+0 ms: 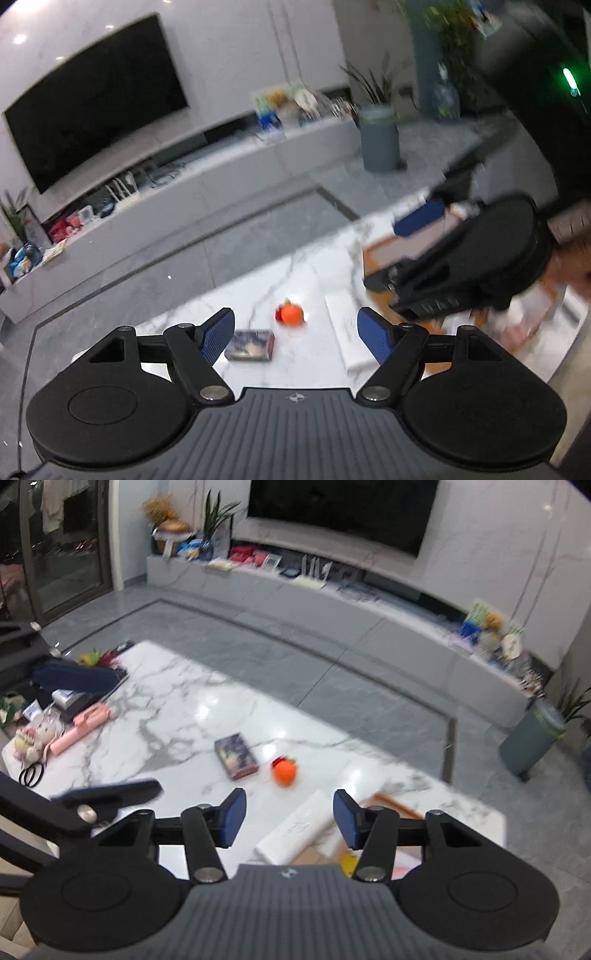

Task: Organize objects
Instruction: 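Move both tools back over the table toward the photo card box and crocheted orange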

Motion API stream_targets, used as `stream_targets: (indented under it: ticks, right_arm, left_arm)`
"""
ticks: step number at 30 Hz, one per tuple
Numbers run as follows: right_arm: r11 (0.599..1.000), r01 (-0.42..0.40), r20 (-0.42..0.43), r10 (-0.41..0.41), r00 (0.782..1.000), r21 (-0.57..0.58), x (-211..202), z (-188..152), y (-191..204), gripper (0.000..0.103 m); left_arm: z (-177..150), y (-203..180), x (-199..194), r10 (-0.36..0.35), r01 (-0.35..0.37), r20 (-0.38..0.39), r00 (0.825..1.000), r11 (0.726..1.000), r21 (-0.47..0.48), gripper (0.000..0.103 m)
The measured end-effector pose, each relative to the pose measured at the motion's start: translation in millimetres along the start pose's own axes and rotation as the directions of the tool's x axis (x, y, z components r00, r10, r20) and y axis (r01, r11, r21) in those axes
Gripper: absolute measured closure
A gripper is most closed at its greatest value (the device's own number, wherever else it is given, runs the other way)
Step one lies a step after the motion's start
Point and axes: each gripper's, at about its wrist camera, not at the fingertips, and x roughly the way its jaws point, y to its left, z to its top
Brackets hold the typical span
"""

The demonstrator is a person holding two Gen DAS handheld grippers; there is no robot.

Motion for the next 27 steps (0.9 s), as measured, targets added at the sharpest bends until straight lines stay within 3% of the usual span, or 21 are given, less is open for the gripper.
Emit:
stream_targets:
  ticks: [3,6,9,13,20,27]
  right_arm:
    - [1.000,-0.005,-0.040,0.005,0.999,0.003,30,-1,1,0.046]
    - [1.000,-0.014,-0.058,0.014,0.998,0.007,56,0,-2,0.034]
    - [1.000,-0.006,-0.107,0.005,0.994,-0.015,89,0,-3,0.034]
    - [1.000,0.001,-0.151,-0.004,0.988,-0.017,138,8,-6,0.034]
    - [0.999,-0.013,-0.186,0.004,0.982,-0.047,217,7,5,0.033]
    - [0.999,-0.034,-0.222,0.031,0.974,-0.008,282,8,2,0.033]
  left_arm:
    - [-8,5,33,-0.018,0.020,-0.042,0.999,0.998,0.053,0.015]
    - [-17,23,68,-0.059,0.057,-0.060,0.996,0.998,-0.034,0.015]
    - [-34,40,101,-0.113,0.105,-0.062,0.992,0.987,-0.121,0.015]
    - [-61,53,139,-0.133,0.121,-0.080,0.988,0.983,-0.140,0.015]
    - [-82,73,185,-0.133,0.114,-0.085,0.988,0.974,-0.196,0.015]
    - [-87,92,232,-0.085,0.064,-0.121,0.989,0.984,-0.163,0.014]
